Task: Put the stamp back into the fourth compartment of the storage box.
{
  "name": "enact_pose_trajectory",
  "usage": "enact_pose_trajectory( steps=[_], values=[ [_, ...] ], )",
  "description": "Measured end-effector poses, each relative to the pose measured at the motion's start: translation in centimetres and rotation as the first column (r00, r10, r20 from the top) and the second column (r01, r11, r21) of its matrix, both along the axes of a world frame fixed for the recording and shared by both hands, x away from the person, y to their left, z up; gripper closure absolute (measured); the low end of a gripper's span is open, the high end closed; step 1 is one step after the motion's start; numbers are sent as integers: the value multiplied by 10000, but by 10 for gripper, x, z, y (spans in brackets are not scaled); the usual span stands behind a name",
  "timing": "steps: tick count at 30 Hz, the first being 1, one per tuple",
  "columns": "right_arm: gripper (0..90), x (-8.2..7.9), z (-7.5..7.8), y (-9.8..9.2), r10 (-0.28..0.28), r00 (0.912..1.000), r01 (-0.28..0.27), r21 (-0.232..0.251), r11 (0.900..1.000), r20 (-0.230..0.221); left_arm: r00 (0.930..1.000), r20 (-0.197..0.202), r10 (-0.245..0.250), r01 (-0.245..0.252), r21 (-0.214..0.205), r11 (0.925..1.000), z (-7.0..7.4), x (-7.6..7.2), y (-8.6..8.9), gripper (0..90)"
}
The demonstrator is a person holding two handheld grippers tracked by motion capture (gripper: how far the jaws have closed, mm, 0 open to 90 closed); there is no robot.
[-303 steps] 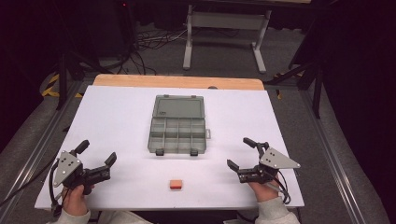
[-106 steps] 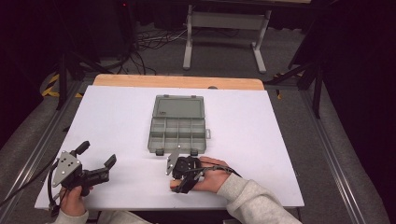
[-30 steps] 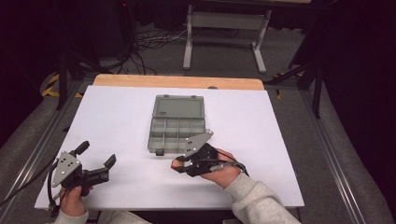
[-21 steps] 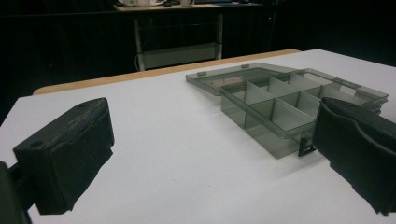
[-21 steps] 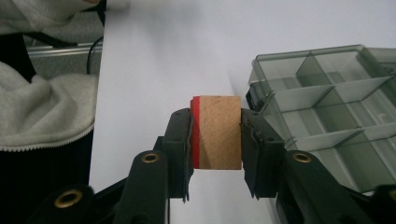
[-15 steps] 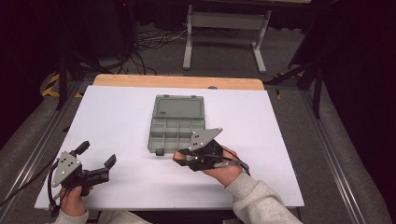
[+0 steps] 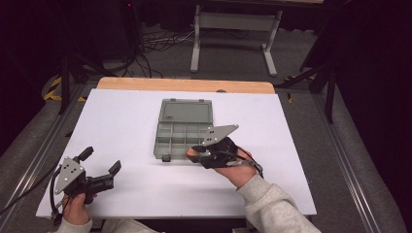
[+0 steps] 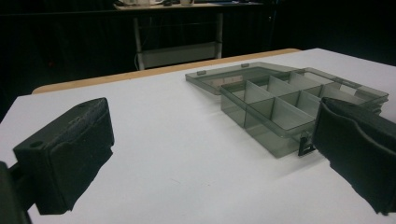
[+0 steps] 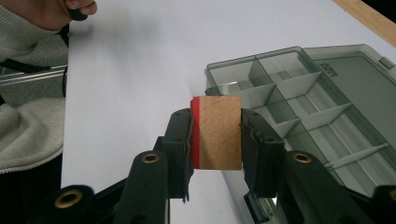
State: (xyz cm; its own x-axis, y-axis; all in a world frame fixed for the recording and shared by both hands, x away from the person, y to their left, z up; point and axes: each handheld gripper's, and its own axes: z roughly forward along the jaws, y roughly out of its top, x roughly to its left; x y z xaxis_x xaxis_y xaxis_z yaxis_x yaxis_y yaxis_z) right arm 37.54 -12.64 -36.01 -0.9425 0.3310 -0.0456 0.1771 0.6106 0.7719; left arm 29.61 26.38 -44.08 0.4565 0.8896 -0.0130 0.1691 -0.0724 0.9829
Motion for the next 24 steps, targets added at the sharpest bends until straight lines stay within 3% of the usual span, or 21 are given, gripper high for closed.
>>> enact_pose_trajectory(
  steps=[15,24],
  values=[
    [656,16,20,-8,-555,9980,559,-105,9984,290,10000,-4,7,-7,-4,10000,0,0,1,1],
    [656,37,28,-16,-994,9950,994,-59,9950,-23,10000,2,17,-17,-5,10000,0,0,1,1]
  ],
)
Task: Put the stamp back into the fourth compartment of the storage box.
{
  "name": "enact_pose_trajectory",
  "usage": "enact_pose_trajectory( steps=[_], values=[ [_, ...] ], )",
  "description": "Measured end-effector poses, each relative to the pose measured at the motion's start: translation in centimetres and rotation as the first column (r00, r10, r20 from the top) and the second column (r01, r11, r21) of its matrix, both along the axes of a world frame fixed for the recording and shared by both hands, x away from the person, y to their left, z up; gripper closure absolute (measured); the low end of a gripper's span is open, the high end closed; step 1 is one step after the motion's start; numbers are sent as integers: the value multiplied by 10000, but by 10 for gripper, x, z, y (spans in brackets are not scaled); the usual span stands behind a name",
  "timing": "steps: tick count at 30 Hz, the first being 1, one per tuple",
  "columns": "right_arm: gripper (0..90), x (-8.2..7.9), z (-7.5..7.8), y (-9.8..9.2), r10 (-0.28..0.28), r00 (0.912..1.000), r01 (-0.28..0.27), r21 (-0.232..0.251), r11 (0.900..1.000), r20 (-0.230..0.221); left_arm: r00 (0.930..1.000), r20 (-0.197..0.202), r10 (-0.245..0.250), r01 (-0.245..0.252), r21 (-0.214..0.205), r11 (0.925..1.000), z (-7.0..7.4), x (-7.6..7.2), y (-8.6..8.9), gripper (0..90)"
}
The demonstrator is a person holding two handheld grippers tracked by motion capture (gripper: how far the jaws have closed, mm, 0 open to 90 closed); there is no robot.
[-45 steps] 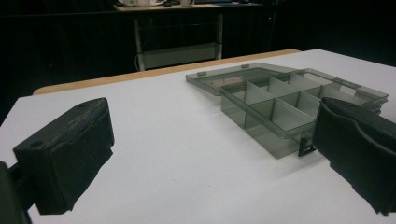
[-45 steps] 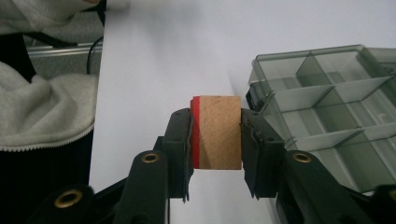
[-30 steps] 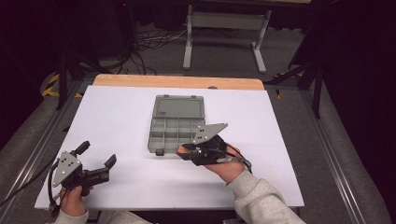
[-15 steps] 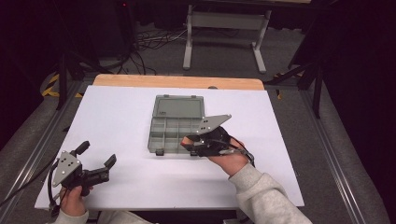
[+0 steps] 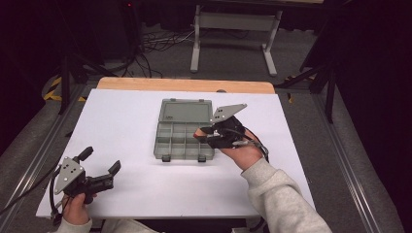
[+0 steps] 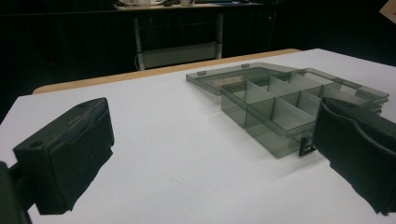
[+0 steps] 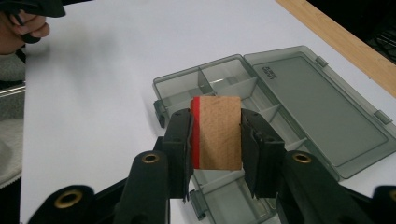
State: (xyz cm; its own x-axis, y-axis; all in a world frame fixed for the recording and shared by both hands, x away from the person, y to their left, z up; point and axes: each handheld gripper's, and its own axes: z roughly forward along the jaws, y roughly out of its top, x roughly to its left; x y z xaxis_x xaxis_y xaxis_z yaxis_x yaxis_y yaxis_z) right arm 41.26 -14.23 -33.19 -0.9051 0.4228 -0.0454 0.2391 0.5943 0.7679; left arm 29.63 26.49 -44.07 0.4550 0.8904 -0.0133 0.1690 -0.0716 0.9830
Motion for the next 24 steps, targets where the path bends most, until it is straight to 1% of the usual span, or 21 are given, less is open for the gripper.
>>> enact_pose_trajectory(
  steps=[4,5,7,8,10,16,22,23,24],
  values=[
    [656,6,1,-1,-118,9999,118,-63,9999,-33,10000,-8,0,0,6,10000,0,0,0,1],
    [656,11,3,-1,-180,9998,179,-72,9998,-121,10000,-4,-4,4,7,10000,0,0,0,1],
    [656,13,3,-1,-207,9997,206,-78,9998,-155,10000,-2,-12,12,5,10000,0,0,0,1],
    [656,19,3,-1,-264,9994,260,-158,9995,-245,10000,0,-6,6,11,10000,0,0,0,1],
    [656,24,2,-1,-352,9990,344,-268,9990,-287,10000,-15,7,-7,18,10000,0,0,0,1],
    [656,35,1,-1,-618,9968,601,-364,9975,-497,10000,-19,1,-1,16,10000,0,0,0,1],
    [656,43,1,1,-869,9945,833,-617,9946,-581,10000,-5,-6,6,14,10000,0,0,0,1],
    [656,47,0,2,-936,9939,891,-752,9932,-589,10000,-7,-20,20,12,10000,0,0,0,1],
    [656,49,0,2,-981,9932,930,-790,9925,-628,10000,-1,-25,25,14,10000,0,0,0,1]
  ],
)
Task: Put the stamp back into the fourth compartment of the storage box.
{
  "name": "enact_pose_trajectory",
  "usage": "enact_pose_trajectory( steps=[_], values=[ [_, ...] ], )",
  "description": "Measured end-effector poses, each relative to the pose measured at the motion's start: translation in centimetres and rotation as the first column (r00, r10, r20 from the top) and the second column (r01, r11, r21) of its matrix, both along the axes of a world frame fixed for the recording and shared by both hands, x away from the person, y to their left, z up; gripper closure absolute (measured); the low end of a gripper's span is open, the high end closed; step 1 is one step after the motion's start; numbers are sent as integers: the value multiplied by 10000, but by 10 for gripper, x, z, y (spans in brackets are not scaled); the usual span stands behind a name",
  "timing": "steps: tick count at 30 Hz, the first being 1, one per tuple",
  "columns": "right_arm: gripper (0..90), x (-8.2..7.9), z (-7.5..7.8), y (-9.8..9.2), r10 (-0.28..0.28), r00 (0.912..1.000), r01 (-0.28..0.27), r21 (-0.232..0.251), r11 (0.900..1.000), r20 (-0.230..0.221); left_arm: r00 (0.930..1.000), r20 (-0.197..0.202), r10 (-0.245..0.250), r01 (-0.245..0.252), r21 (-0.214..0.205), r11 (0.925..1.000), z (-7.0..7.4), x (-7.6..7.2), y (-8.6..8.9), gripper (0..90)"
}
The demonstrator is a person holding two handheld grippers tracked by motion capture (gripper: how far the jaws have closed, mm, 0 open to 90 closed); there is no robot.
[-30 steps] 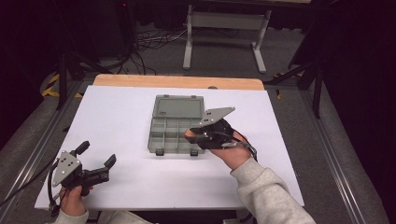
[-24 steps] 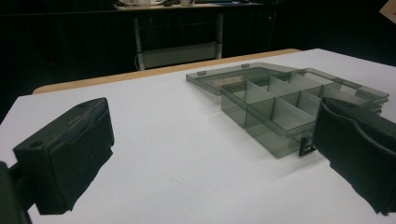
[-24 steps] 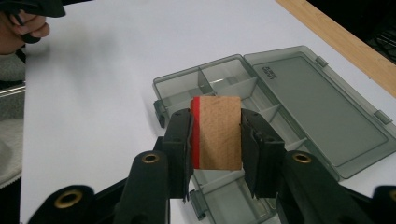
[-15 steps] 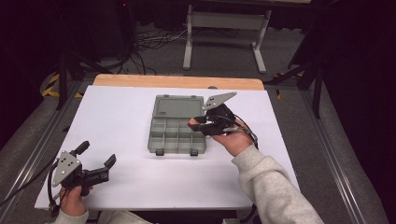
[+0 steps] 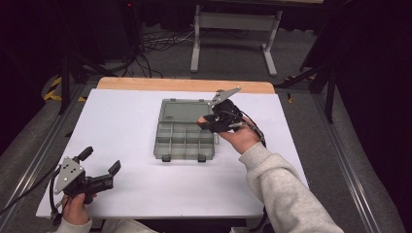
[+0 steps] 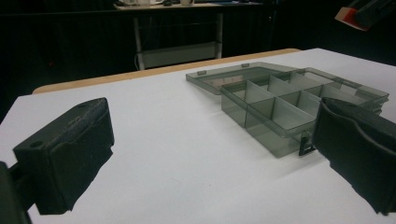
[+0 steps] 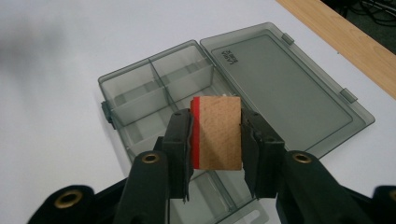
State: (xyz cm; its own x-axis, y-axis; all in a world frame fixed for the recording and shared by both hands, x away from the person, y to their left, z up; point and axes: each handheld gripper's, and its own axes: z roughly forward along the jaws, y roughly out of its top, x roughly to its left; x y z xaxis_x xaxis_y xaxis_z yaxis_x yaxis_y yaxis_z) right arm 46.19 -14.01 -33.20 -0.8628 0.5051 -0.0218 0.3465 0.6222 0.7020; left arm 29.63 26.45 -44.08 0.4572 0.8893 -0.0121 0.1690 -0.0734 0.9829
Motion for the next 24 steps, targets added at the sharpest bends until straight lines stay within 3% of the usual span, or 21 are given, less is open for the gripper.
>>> enact_pose_trajectory(
  steps=[9,24],
  values=[
    [656,15,-9,1,-383,9986,375,-224,9990,-368,10000,-3,21,-21,-1,10000,0,0,1,1],
    [656,31,-19,1,-813,9951,780,-585,9952,-567,10000,-12,27,-27,5,10000,0,0,1,1]
  ],
)
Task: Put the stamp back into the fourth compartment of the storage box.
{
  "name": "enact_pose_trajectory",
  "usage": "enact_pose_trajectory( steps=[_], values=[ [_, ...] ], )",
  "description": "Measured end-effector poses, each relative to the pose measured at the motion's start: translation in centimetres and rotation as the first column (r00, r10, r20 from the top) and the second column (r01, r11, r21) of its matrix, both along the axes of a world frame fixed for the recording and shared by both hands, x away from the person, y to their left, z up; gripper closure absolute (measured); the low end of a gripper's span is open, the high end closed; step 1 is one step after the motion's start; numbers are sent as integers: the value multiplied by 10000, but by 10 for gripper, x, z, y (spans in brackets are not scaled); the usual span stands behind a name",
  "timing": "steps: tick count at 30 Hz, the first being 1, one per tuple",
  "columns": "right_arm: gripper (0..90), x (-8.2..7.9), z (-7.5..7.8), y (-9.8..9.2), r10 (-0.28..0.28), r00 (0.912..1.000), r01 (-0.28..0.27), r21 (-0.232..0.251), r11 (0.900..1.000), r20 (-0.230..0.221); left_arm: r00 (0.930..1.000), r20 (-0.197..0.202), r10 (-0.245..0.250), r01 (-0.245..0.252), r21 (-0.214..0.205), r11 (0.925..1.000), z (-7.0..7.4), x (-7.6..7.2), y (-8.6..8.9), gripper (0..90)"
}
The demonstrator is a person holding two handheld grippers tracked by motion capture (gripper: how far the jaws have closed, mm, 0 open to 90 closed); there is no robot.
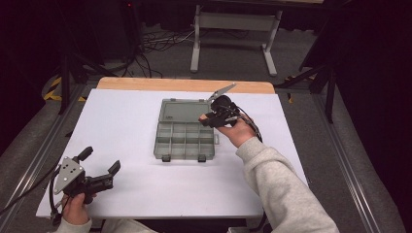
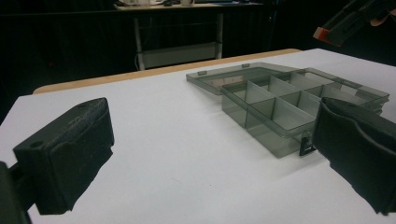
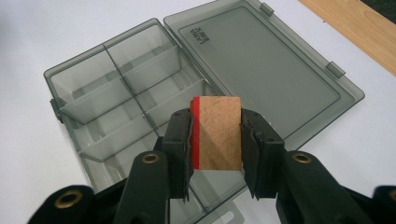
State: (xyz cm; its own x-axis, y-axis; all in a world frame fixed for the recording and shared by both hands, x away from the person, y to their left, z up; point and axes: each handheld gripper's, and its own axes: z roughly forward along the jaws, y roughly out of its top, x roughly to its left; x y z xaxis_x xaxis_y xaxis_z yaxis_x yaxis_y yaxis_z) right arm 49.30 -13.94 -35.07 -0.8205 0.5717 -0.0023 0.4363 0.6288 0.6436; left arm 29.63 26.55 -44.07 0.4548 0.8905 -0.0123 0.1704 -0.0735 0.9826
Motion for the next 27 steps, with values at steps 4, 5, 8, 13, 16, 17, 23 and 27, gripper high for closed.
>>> enact_pose_trajectory(
  steps=[4,5,8,13,16,17,23,27],
  values=[
    [656,4,-3,0,-169,9998,168,-54,9998,-52,10000,-14,-14,14,-8,10000,0,0,-1,1],
    [656,6,-3,0,-173,9998,173,-108,9998,-73,10000,-14,-14,14,-8,10000,0,0,-1,1],
    [656,7,-5,-1,-230,9996,228,-162,9996,-133,10000,-12,-19,19,-1,10000,0,0,-1,1],
    [656,11,-10,0,-311,9992,304,-285,9991,-258,10000,-13,-16,16,-14,10000,0,0,-1,1],
    [656,12,-12,0,-349,9989,338,-366,9988,-308,10000,-21,-14,14,-33,10000,0,0,-1,1],
    [656,13,-13,0,-347,9988,333,-398,9987,-340,10000,-23,-33,33,-15,10000,-1,0,-1,1],
    [656,15,-18,2,-298,9983,270,-553,9981,-495,10000,-23,-30,30,-14,10000,-1,0,-1,1],
    [656,17,-20,3,-283,9977,245,-614,9978,-619,10000,-16,-47,47,-21,10000,-1,1,-1,1]
  ],
)
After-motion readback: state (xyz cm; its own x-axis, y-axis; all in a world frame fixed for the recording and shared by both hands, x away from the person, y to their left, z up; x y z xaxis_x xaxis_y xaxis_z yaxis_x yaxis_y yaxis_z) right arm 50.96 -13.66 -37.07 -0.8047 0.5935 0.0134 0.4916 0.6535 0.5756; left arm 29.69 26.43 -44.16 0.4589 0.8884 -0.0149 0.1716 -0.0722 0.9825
